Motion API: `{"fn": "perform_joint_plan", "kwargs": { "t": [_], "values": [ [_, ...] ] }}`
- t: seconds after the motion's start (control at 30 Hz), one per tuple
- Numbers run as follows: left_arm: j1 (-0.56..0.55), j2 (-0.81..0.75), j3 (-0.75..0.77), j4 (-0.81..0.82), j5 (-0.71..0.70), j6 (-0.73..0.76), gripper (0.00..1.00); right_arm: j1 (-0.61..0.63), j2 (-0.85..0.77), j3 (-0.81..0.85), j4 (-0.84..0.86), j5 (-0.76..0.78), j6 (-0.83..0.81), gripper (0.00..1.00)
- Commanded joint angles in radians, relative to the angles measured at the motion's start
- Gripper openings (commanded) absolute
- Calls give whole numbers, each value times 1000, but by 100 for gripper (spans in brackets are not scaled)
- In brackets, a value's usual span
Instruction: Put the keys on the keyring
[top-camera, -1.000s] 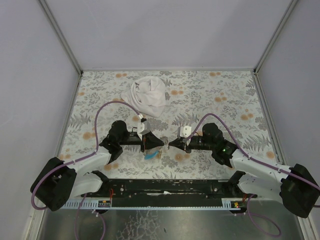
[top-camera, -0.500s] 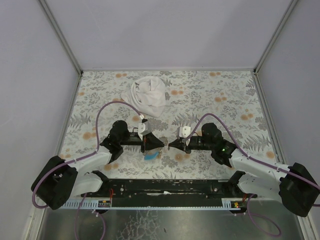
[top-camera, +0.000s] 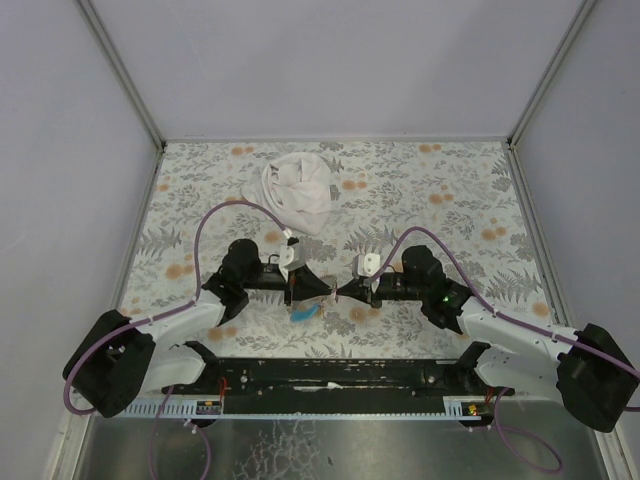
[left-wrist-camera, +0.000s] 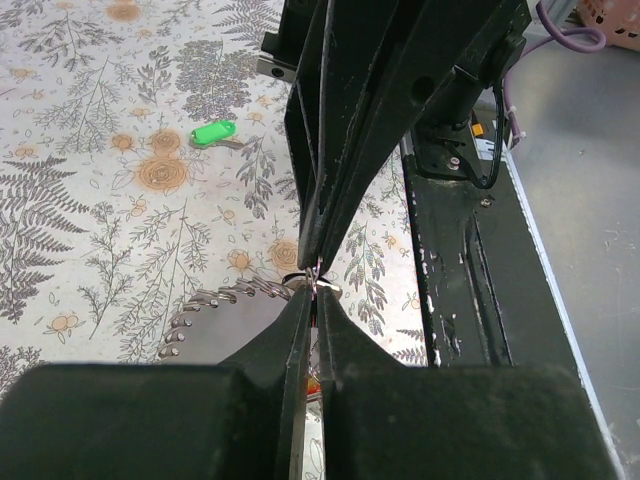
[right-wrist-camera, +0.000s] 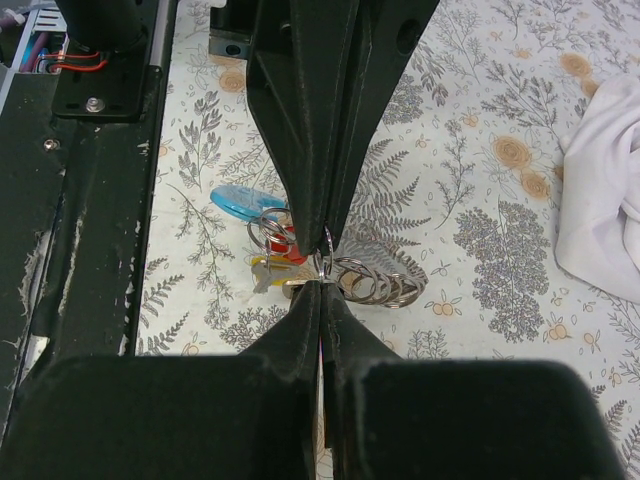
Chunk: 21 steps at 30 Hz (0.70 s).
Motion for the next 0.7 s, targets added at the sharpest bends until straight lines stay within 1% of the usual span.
{"fn": "perform_joint_plan", "kwargs": {
  "t": [0.0,0.3,0.67],
  "values": [
    [-13,0,43,-1,17,25,0,-5,-17,50,29,-1,-21,0],
    [-26,19,78,-92,-17,67,0,-5,-26,73,-20,10,-42,0],
    [-32,25,96,-134,-51,76,0,-3,-36,94,-69,29,-64,0]
  ]
}}
